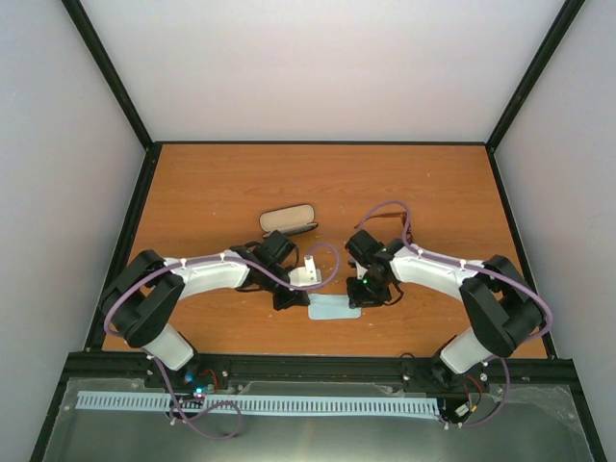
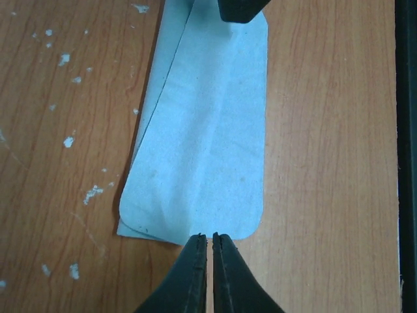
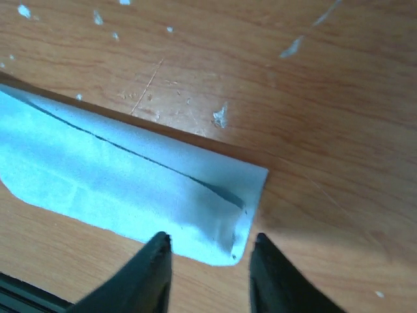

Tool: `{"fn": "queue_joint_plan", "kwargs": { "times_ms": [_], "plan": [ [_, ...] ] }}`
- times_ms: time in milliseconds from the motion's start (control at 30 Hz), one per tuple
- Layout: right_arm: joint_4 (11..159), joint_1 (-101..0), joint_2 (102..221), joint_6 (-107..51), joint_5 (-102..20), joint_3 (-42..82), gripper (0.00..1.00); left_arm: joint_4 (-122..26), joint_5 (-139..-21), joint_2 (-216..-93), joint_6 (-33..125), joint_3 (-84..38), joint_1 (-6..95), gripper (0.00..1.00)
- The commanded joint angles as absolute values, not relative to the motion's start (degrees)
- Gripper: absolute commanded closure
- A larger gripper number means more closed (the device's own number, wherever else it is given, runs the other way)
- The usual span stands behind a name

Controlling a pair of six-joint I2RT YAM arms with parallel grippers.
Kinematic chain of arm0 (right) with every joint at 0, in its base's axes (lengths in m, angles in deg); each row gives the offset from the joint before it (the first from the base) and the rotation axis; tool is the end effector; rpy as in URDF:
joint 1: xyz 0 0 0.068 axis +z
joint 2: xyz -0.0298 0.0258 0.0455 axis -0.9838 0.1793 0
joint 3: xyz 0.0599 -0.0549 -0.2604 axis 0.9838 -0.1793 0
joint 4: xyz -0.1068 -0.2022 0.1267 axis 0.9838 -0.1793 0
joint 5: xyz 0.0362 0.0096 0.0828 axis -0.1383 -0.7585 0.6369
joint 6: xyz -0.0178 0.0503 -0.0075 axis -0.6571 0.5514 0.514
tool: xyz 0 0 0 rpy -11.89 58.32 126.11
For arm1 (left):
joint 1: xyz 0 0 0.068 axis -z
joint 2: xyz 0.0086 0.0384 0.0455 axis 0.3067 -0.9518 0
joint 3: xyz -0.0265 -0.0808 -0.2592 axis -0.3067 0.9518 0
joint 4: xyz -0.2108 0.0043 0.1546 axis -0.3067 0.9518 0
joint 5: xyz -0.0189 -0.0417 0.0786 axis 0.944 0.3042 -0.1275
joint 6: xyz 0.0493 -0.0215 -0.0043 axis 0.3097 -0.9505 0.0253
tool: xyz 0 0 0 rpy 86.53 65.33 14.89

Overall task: Organize the sunglasses
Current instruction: Fold the glasses cleaning cloth at the center of the board.

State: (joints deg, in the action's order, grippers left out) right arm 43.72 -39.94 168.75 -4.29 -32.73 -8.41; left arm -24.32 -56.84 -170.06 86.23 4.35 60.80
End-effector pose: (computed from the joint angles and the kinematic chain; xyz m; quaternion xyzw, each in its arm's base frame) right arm 0.1853 0.1665 0.1541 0.0876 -0.9852 -0.1446 0.0278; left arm 0.1907 -0.2031 0.1467 0.5922 0.7363 -0.2898 0.1524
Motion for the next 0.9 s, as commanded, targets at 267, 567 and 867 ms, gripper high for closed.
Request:
{"fn": "queue_joint_plan", "kwargs": {
  "times_ms": [267,567,867],
  "plan": [
    [40.0,-39.5,166.9,-3.4,-39.5,-2.9,0.83,-29.5,-59.6,-168.0,82.0,3.8,58.0,0.98],
    [40.3,-40.1,170.5,-3.8,-40.8,-2.8,0.67,-29.0,-59.8,-167.8,82.2,3.7,55.6,0.98],
    [41.5,-40.2,172.7,-4.4,-39.3,-2.6,0.69,-29.5,-59.7,-167.7,81.7,4.1,55.5,0.98]
  ]
}}
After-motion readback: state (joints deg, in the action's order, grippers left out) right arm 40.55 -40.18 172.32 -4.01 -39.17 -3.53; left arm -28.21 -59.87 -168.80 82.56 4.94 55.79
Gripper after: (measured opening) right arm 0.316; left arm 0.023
